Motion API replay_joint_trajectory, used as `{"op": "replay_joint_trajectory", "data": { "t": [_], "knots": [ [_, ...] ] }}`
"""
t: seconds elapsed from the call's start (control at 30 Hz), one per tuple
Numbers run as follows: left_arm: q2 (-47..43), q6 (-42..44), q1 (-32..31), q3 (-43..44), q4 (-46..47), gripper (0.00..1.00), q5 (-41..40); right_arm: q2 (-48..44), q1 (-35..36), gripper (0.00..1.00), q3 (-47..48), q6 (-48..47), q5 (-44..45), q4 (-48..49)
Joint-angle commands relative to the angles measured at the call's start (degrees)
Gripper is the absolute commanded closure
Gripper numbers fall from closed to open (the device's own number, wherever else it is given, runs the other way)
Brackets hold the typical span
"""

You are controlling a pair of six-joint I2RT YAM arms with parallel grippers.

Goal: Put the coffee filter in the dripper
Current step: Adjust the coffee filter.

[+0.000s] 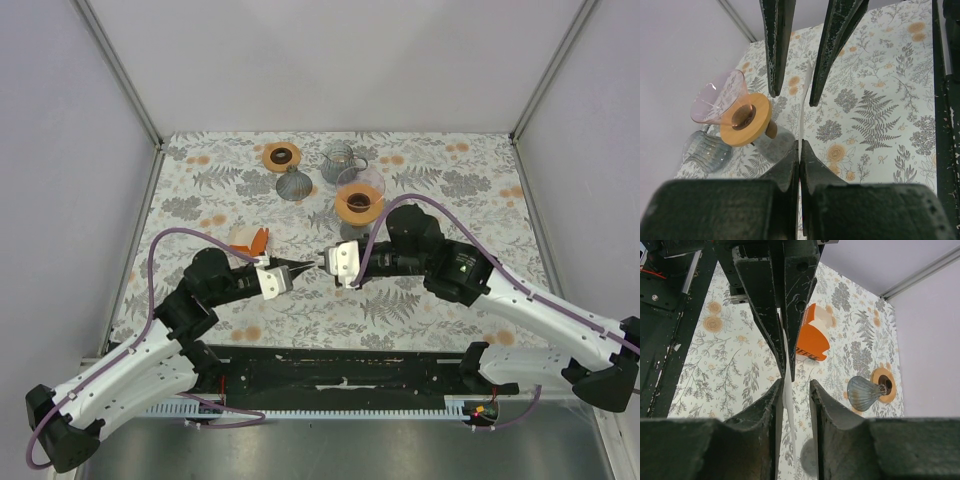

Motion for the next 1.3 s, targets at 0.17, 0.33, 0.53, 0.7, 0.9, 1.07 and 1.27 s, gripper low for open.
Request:
{"op": "replay_joint_trajectory", "data": {
  "t": [0.17, 0.33, 0.53, 0.7, 0.9, 1.07, 1.27],
  "knots": [
    [0.80, 16.35, -2.70, 1.18, 7.89, 0.98, -19.03, -6.10, -1.06, 0.41, 3.13, 14.23, 0.96, 1.70],
    [2.04, 32.79, -4.90, -1.36, 22.55, 0.98, -27.94, -5.58, -11.68, 0.30, 3.48, 35.57, -5.96, 1.52],
    [3.09, 52.31, -5.87, -13.04, 45.23, 0.98, -22.25, -4.00, -19.62, 0.30, -0.99, 66.26, -14.59, 14.51],
    [1.34, 57.68, -5.78, -16.66, 49.57, 0.98, -17.05, -2.68, -19.62, 0.19, -3.36, 71.47, -16.00, 19.18],
    [-1.03, 68.40, -4.90, -16.93, 49.83, 0.98, -12.92, -1.10, -19.44, 0.45, -6.98, 75.52, -19.42, 26.13],
    [-2.71, 70.79, -4.11, -17.54, 49.04, 0.98, -11.68, 0.83, -17.78, 0.44, -6.55, 75.53, -23.38, 28.95],
    [-3.41, 72.28, -3.41, -17.10, 48.69, 0.98, -10.54, 3.64, -13.38, 0.52, -2.24, 68.50, -23.65, 23.86]
  ]
}}
